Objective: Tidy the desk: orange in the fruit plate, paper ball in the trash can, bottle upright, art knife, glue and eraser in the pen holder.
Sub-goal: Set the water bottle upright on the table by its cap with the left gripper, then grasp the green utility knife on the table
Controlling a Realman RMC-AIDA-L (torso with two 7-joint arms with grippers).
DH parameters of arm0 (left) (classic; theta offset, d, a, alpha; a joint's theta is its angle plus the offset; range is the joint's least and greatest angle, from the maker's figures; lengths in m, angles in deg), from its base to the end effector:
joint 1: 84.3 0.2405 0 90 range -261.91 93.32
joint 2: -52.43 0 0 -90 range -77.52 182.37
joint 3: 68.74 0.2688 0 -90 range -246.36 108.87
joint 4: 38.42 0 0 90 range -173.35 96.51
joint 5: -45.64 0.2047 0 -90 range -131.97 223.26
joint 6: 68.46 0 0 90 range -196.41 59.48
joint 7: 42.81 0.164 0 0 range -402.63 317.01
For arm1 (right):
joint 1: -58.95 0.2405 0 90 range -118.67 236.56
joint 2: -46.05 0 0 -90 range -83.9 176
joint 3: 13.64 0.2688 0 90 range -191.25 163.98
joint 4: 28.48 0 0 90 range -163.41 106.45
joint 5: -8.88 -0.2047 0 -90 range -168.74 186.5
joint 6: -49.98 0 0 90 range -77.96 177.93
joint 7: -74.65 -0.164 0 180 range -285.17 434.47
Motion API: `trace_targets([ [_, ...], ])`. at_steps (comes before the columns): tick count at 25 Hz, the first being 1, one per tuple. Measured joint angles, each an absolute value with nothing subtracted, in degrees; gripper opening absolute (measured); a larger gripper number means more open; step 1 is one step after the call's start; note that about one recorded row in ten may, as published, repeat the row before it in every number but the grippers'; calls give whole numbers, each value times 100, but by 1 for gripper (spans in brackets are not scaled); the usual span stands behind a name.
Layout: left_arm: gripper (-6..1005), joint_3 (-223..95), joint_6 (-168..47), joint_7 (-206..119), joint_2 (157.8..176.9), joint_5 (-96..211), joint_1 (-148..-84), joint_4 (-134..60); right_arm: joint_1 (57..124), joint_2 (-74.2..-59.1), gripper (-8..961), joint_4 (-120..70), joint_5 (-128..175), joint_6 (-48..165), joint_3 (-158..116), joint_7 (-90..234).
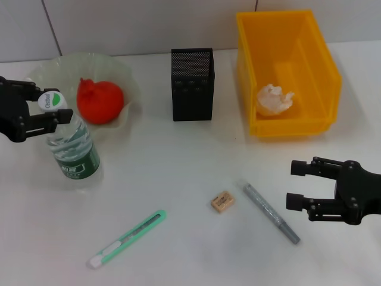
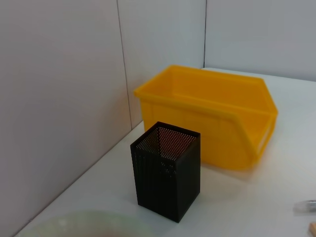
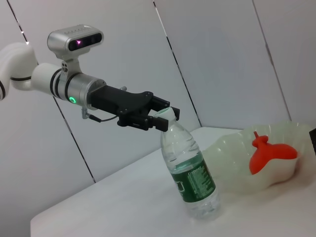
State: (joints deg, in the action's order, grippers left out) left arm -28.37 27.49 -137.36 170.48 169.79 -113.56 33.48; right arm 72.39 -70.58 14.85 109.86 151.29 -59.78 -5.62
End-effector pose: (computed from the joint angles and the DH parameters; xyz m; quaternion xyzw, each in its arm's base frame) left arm -0.2321 0.3593 0.0694 -0.9625 -0.1320 -0.1022 0.2136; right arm 0.2990 0.2552 0.0121 -0.9093 0.2528 0.3103 0.1140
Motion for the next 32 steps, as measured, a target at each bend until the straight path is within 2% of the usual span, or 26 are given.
trace_targets([
  [12,544,-2860,2673,-13768,17070,16933,-11356,3368,7248,-7058,816,1485,11040,15130,-5978,-559],
  [15,740,-2856,2822,-13781,17065,16809,-11337,3478,7248,-7057,816,1485,11043,15131,-5978,-559],
  [26,801,-2597,3772,-14085,17084,15548,-10806,4693,7244,-7058,815,1518,11048,15129,-5877,-559],
  [32,801,-1775,3660,-14324,17099,15592,-10521,5016,7217,-7081,814,1516,11049,15173,-5577,-379],
])
